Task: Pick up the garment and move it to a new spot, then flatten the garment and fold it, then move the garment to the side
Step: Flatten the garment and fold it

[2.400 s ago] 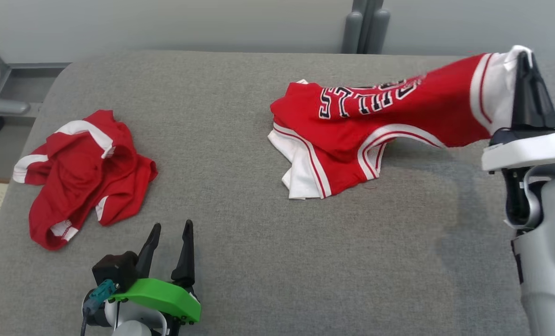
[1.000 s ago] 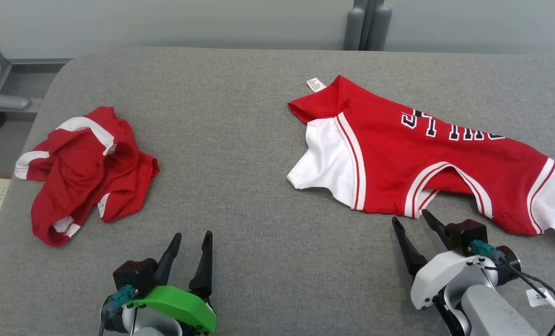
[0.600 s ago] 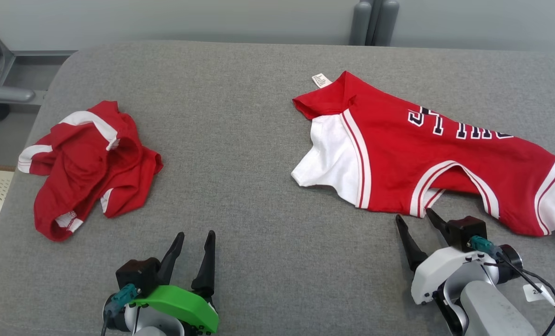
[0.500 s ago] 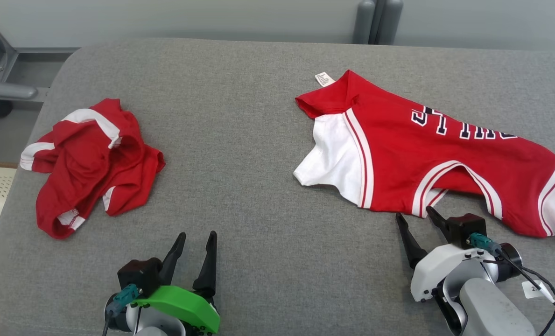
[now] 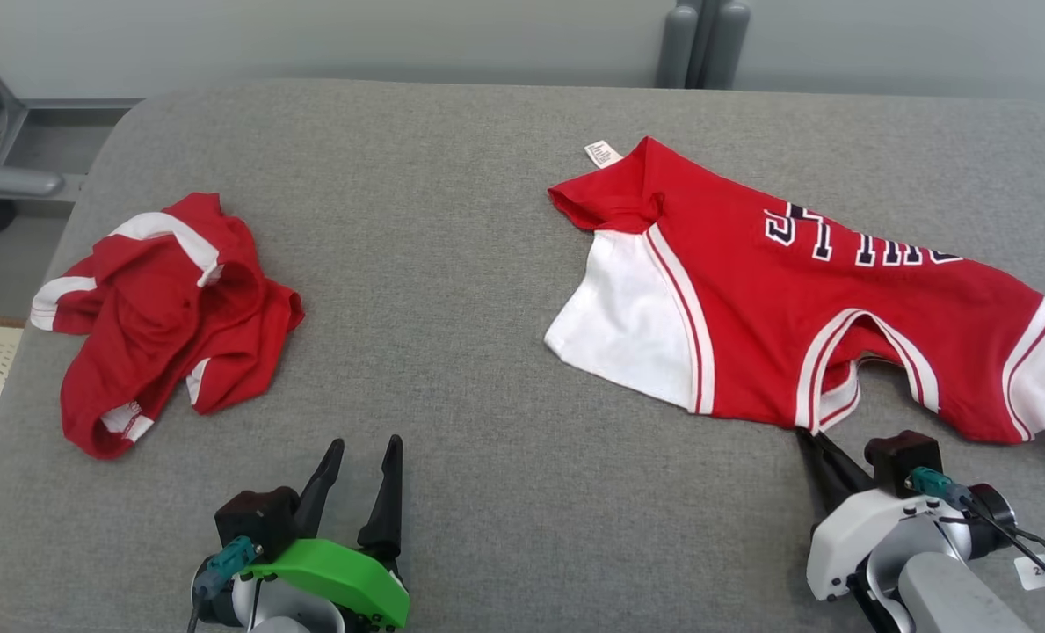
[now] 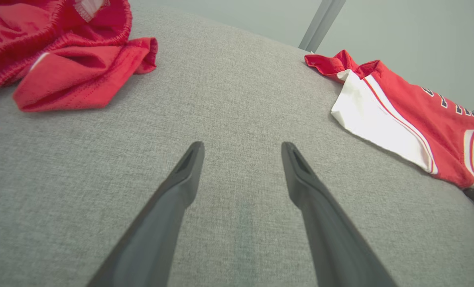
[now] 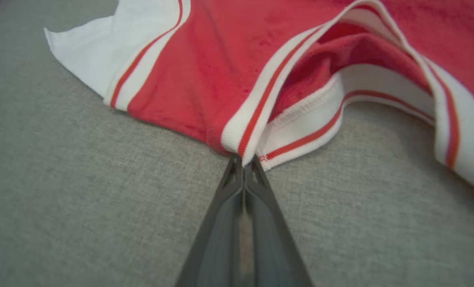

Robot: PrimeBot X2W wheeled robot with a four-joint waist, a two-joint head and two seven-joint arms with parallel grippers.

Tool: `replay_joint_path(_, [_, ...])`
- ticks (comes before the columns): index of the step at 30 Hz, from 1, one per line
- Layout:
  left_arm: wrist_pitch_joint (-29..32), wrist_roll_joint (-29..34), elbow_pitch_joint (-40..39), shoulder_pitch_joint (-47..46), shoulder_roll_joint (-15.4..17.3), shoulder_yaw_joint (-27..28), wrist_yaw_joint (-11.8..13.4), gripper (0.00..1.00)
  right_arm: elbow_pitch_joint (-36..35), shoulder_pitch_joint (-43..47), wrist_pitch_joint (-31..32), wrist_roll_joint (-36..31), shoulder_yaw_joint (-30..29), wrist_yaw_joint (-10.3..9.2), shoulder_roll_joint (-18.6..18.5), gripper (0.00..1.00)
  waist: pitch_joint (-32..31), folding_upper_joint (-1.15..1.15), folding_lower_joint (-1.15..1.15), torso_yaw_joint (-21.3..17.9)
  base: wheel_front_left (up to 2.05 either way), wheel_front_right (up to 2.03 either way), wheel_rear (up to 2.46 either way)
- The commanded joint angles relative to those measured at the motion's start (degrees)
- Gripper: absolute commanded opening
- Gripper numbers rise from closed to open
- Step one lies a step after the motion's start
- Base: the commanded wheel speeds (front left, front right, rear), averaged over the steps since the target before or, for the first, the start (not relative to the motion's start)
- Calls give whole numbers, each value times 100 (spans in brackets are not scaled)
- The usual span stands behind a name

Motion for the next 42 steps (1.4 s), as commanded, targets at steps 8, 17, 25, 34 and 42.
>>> replay_joint_path(8, [3,-75,-37,-34,9,-96,-17,100,-21,408,19,162,62,-14,-395,0,-9,0,0,-375,0,0,0])
replay_joint_path(17, [3,-84,10,-148,7,-147,-17,100,93,842,54,446,53,-18,-839,0,-1,0,0,-557,0,0,0])
replay_joint_path(25, [3,-32,13,-291,12,-81,-17,100,-343,897,16,690,-344,-16,-988,100,110,0,0,-818,0,0,0])
replay_joint_path(34, [3,27,18,-941,90,-204,-17,100,-1143,860,9,532,-1209,-12,-940,100,314,0,0,-1113,0,0,0])
replay_joint_path(42, [3,27,41,-1387,82,-432,-17,100,-1474,202,9,306,-1399,-12,-586,100,658,0,0,-1316,0,0,0])
